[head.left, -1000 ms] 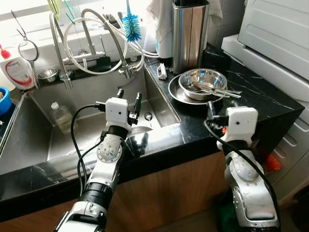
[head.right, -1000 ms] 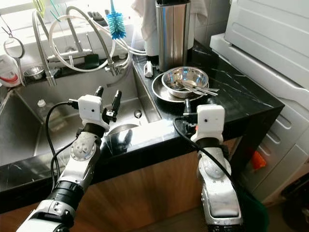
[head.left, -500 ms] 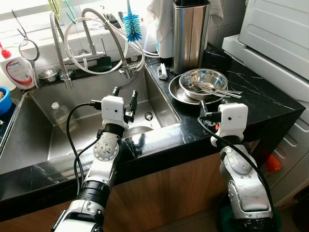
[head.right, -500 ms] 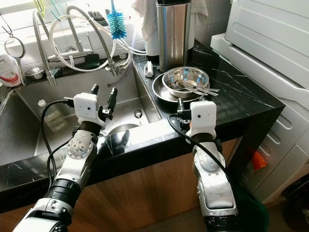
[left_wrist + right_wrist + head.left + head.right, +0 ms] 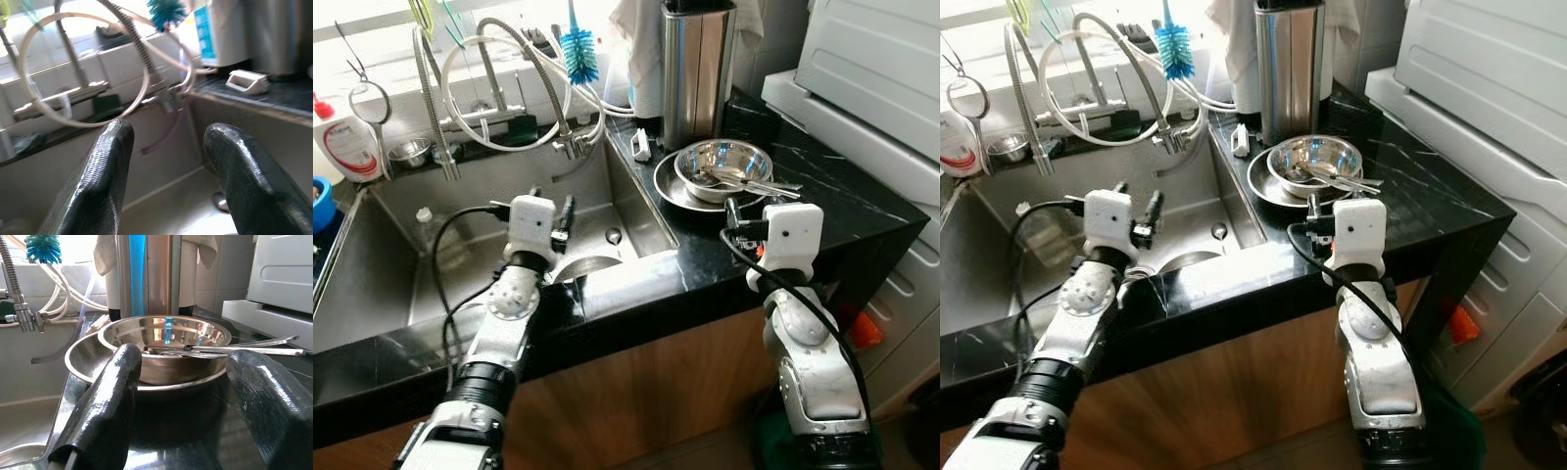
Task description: Kitchen organization
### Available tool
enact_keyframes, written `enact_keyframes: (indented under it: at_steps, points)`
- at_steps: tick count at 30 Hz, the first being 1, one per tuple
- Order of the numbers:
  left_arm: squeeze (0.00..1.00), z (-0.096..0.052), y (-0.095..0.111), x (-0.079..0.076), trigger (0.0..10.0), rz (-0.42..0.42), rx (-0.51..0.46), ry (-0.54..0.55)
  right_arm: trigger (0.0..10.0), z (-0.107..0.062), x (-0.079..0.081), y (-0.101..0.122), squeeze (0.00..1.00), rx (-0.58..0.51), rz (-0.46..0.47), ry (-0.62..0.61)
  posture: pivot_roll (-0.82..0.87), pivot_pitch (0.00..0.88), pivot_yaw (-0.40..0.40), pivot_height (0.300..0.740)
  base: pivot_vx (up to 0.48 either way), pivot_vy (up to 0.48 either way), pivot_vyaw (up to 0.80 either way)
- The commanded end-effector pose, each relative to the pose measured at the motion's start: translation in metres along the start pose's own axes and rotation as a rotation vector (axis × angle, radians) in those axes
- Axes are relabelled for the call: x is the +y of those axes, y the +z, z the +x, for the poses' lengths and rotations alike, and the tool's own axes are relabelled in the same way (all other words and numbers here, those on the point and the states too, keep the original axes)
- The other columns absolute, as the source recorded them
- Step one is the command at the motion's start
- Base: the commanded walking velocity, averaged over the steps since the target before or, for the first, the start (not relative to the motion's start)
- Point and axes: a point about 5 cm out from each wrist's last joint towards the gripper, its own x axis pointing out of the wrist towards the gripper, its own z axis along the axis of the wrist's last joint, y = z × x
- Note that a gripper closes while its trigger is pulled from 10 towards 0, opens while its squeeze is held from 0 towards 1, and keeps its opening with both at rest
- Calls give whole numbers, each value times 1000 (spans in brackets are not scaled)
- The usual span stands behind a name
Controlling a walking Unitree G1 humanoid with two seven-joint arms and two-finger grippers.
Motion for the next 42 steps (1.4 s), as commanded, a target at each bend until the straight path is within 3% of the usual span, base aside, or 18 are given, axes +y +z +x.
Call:
enact_keyframes:
  at_steps: [1,7,10,12,18,25,26,28,32,42]
  points:
    - [0,-5,-7,6,10000,23,34,9,10000,3,2,2,0,-4,9,6,-281,0,129,740,0,0,0]
    - [0,-13,-13,13,10000,40,69,28,10000,4,-1,3,0,-12,2,1,-280,0,130,740,0,0,0]
    - [0,-21,0,23,10000,-55,-37,109,10000,5,-3,4,0,-19,-4,-4,-283,0,136,740,0,0,0]
    - [0,-36,10,26,10000,-16,-115,99,10000,4,-5,6,0,-31,-2,-8,-287,0,142,740,0,0,0]
    - [0,-63,21,44,10000,22,-123,165,10000,-1,-9,7,0,-44,-6,-11,-263,0,138,740,0,0,0]
    - [0,-114,15,54,10000,85,-27,202,10000,-2,-14,4,0,-41,-14,-14,-246,0,139,740,0,0,0]
    - [0,-128,14,53,10000,86,6,225,10000,-1,-15,4,0,-46,-19,-13,-245,0,140,740,0,0,0]
    - [0,-135,14,52,10000,81,28,241,10000,-1,-16,5,0,-52,-21,-13,-242,0,138,740,0,0,0]
    - [0,-135,10,42,10000,51,53,266,10000,1,-18,6,0,-61,-25,-26,-242,0,132,740,0,0,0]
    - [0,-128,16,39,10000,31,54,296,10000,2,-18,8,0,-67,-25,-24,-249,0,130,740,0,0,0]
